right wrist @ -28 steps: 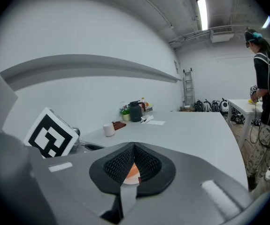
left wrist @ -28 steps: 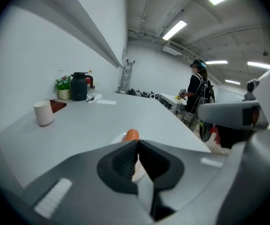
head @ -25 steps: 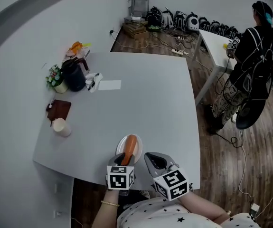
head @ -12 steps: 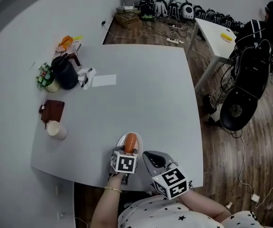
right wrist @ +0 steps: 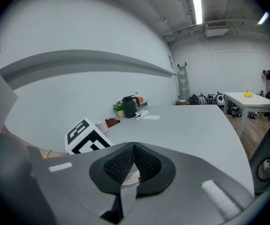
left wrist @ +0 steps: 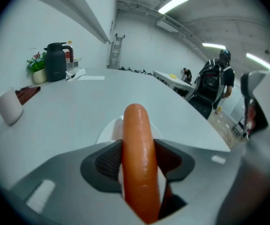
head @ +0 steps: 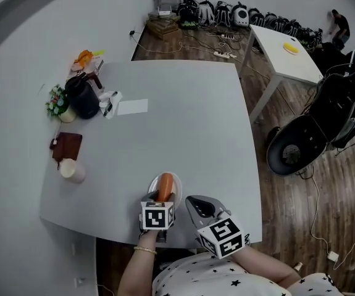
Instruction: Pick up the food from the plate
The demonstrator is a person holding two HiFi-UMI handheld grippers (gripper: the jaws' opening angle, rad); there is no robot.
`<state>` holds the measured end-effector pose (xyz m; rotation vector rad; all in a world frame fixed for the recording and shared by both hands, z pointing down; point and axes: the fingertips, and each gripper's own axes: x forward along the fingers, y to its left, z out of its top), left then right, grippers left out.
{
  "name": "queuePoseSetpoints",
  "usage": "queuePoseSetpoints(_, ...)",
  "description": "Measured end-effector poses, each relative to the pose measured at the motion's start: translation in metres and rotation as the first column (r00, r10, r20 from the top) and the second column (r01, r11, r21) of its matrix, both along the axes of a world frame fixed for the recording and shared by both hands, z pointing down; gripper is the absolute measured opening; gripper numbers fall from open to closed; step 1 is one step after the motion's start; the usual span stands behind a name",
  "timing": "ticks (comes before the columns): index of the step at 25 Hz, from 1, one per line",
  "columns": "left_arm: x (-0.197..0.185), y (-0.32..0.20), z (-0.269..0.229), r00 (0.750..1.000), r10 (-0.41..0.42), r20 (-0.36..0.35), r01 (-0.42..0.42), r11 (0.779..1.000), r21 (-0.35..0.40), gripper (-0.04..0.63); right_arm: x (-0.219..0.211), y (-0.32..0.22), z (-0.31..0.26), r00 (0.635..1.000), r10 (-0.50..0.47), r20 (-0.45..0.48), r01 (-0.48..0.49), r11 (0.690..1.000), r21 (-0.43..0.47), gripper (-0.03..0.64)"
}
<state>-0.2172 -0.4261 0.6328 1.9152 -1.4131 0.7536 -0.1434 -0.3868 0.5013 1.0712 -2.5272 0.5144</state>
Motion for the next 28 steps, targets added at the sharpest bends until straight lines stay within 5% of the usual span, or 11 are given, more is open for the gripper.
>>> queuePoseSetpoints(10,0.012,0.042,-0.1,0.953,-0.106,-0.285,0.182,0.949,0.256,0.212,0.01,0.003,-0.01,1.0,0.01,0.017,-0.011,0.999,0.035,0.0)
queuePoseSetpoints(15,0.016,0.067,-0.124,0.957,-0.102,-0.272,0.191,0.927,0.324,0.212,0.007,0.014,-0.014,1.0,-0.01,0.024,0.009,0.999,0.049,0.0)
queuePoseSetpoints(28,0.004,0.086,-0.125,0.954,-0.143,-0.263,0.228,0.916,0.33,0.212,0.007,0.032,-0.015,1.0,-0.004,0.018,0.003,0.998,0.06,-0.002)
